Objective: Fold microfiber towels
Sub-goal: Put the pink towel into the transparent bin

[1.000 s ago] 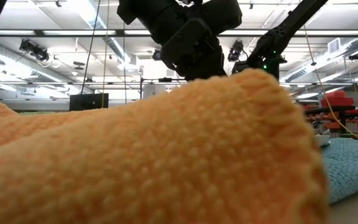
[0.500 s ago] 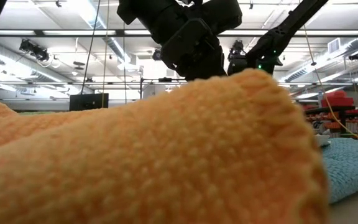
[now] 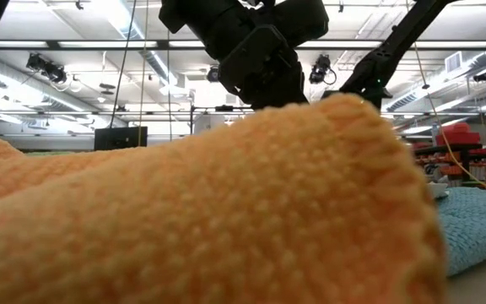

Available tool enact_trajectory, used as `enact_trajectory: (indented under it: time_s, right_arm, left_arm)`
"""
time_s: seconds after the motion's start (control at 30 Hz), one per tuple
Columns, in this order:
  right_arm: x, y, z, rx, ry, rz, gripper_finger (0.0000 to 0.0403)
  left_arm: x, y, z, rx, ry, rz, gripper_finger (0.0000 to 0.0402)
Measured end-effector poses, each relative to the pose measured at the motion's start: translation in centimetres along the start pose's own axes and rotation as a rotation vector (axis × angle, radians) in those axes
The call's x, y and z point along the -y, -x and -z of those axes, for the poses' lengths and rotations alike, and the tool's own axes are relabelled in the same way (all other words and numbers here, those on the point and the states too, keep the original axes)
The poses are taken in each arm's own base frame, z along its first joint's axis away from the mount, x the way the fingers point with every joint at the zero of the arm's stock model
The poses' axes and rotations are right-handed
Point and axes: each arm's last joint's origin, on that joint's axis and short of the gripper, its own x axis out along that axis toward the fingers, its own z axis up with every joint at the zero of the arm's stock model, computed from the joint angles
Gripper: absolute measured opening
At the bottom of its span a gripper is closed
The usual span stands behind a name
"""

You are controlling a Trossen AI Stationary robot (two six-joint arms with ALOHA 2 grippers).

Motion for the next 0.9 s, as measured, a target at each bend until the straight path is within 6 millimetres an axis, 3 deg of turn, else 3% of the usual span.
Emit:
enact_trajectory:
  time_s: [0.53,0.9]
  right_arm:
    - [0.1,1.1,1.1,-0.194,-0.292,0.028,0.0172]
    - [1.4,4.0,-1.6,-0.084,-0.251,0.023,0.0172]
  left_arm:
    - [0.0,0.0,0.0,0.001,0.0,0.0,0.0056]
    - [0.0,0.0,0.0,0.0,0.0,0.0,0.0058]
